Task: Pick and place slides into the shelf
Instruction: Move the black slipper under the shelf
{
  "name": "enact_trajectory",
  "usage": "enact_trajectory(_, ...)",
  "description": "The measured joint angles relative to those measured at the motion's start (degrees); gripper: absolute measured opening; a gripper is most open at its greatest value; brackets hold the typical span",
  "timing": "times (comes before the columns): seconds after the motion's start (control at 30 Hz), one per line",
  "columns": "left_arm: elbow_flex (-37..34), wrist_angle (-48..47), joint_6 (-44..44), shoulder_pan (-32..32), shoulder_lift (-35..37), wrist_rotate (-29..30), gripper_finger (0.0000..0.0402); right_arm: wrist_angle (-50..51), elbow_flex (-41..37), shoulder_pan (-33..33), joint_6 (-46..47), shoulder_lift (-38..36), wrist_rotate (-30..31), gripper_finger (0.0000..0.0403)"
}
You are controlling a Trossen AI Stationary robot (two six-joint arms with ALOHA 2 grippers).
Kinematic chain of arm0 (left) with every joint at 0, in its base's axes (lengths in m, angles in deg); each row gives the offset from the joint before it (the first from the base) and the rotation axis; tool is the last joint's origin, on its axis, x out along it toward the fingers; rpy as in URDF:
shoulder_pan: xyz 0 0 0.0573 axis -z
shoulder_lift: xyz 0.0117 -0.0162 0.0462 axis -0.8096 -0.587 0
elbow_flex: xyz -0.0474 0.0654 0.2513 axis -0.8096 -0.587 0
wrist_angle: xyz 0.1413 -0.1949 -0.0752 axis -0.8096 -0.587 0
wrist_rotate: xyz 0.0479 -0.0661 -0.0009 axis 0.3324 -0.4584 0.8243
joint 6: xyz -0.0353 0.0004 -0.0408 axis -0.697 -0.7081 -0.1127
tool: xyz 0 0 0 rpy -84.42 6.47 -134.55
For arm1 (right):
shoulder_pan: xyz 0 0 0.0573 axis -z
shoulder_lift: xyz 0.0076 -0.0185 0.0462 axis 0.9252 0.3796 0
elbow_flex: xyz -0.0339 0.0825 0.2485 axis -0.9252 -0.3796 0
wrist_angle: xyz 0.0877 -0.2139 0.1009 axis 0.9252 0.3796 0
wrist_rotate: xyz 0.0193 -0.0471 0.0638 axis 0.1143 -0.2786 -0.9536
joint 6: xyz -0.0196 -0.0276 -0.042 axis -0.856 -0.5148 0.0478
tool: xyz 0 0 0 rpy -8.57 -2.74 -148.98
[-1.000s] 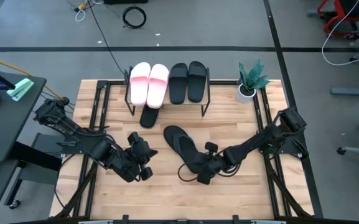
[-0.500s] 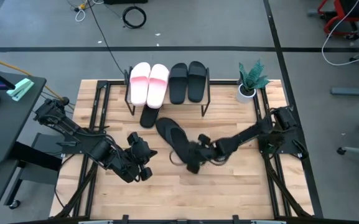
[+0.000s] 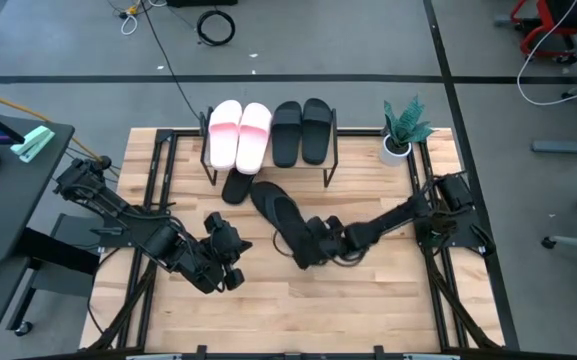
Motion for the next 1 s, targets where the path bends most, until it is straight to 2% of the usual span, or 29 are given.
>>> enact_trajectory(0.1,0.00,-0.06,0.00,0.05,0.00,-0.01,0.0006,1.38,-0.15,-3.11,3.90,-0.12,4.81,0.0002)
enact_trajectory(0.37,0.00,-0.79,-0.07,1.73,0.00,-0.01,0.0024,5.55,-0.13,-7.14,13.75,-0.31,4.65,0.0002)
enact_trajectory(0.57,0.00,-0.76,-1.12,2.51,0.00,-0.01,0.0016,6.01,-0.20,-9.84,16.98,-0.12,10.91,0.0002)
enact_trajectory(0.77,0.00,-0.72,-2.29,2.51,0.00,-0.01,0.0004,6.16,-0.27,-4.43,12.79,-0.05,14.09,0.0002)
enact_trajectory(1.0,0.00,-0.68,-3.85,2.51,0.00,-0.01,0.0025,5.29,-0.40,4.64,6.39,0.02,16.61,0.0003)
